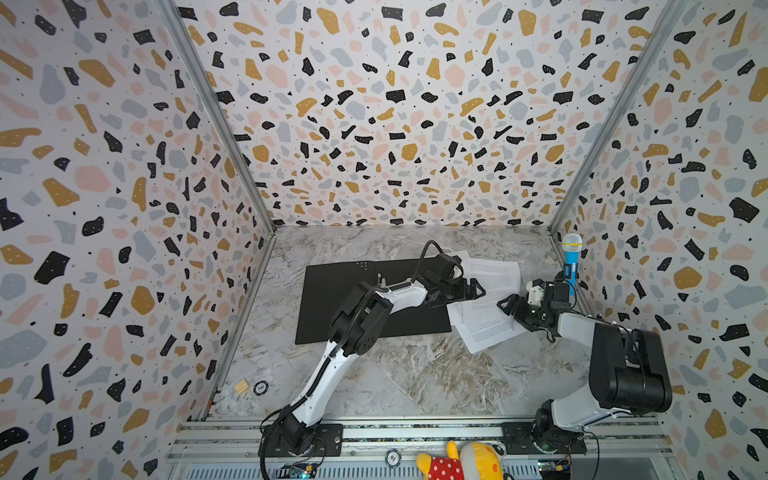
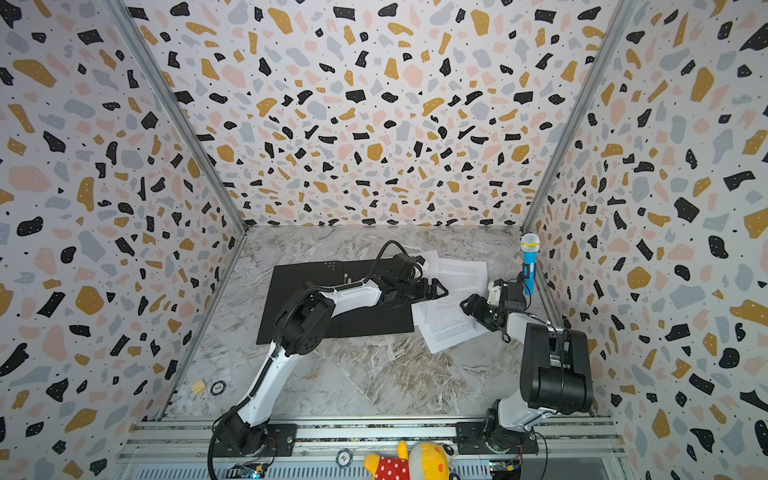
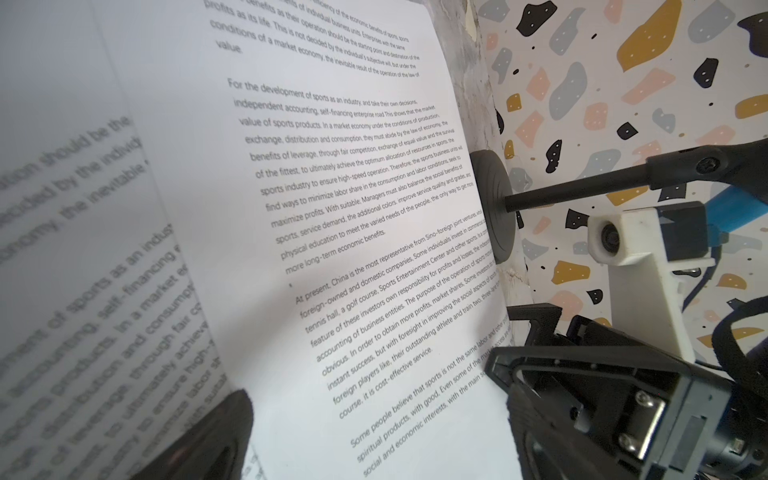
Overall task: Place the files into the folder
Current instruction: 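Pinch the sheets' edge with the right gripper and lift it upward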
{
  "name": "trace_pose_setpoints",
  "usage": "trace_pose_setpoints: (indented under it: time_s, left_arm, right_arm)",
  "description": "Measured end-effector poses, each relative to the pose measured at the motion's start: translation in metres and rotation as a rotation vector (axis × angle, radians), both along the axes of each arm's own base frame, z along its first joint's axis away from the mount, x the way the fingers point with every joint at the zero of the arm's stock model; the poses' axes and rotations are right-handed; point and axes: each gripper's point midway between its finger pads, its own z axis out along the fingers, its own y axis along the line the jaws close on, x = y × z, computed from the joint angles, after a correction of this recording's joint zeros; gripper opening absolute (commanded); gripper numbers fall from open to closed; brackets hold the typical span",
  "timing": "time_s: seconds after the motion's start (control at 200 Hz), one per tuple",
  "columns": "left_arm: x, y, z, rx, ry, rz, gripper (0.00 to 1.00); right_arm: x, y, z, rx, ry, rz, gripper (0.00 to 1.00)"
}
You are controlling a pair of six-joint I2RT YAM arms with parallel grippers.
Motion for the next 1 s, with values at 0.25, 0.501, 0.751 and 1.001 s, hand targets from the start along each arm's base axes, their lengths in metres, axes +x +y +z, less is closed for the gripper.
trace_pose_setpoints:
  time_s: [0.25,0.501,0.751,1.001]
  left_arm:
    - [0.000,-0.001,0.000,-0.011,-0.001,0.000,0.97]
    - [0.000,-0.001,0.000,-0.016,-0.001,-0.001,0.97]
    - [-0.001,-0.001,0.000,-0.021,0.000,-0.006,0.97]
    - [-0.001,-0.001,0.000,-0.022,0.000,-0.006,0.97]
  right_arm:
    - [0.000,0.009,0.006,0.062,-0.013,0.023,0.77]
    - [-0.005,0.016,0.004,0.109,0.000,0.032,0.71]
    - [-0.008,0.018,0.003,0.125,0.011,0.031,0.64]
    - [-0.014,0.020,-0.003,0.132,0.029,0.031,0.58]
